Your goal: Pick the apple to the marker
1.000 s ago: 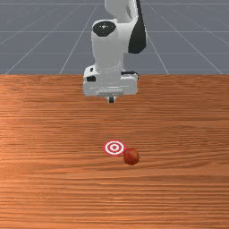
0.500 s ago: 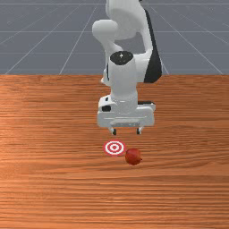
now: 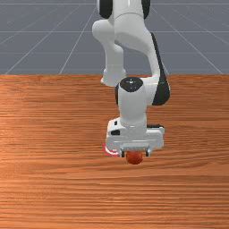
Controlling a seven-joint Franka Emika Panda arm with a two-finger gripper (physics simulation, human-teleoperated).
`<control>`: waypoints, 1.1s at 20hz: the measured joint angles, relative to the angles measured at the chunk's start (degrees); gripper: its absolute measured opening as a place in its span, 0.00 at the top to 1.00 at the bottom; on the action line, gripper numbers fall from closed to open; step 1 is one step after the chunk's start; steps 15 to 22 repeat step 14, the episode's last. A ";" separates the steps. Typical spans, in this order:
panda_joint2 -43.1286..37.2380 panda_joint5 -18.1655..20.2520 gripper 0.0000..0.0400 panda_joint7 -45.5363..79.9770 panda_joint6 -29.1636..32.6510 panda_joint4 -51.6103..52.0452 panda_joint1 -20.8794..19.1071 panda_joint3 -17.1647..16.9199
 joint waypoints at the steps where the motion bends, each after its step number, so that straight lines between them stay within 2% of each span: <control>1: 0.37 0.07 0.00 0.07 0.37 -0.22 0.03 0.01; 3: 0.65 0.18 0.00 0.96 0.54 -0.74 0.16 -0.38; 4: 0.43 0.26 0.30 1.49 0.74 -1.47 0.26 -0.64; 7: -1.82 0.17 0.30 1.69 2.10 -5.12 0.53 -1.18; 12: -8.50 -1.28 0.30 1.50 2.94 -15.43 0.09 -4.13; 14: -8.42 -1.70 0.30 1.62 3.27 -16.65 -0.48 -5.27; 22: -8.42 -1.70 0.30 1.62 3.27 -16.65 -0.48 -5.27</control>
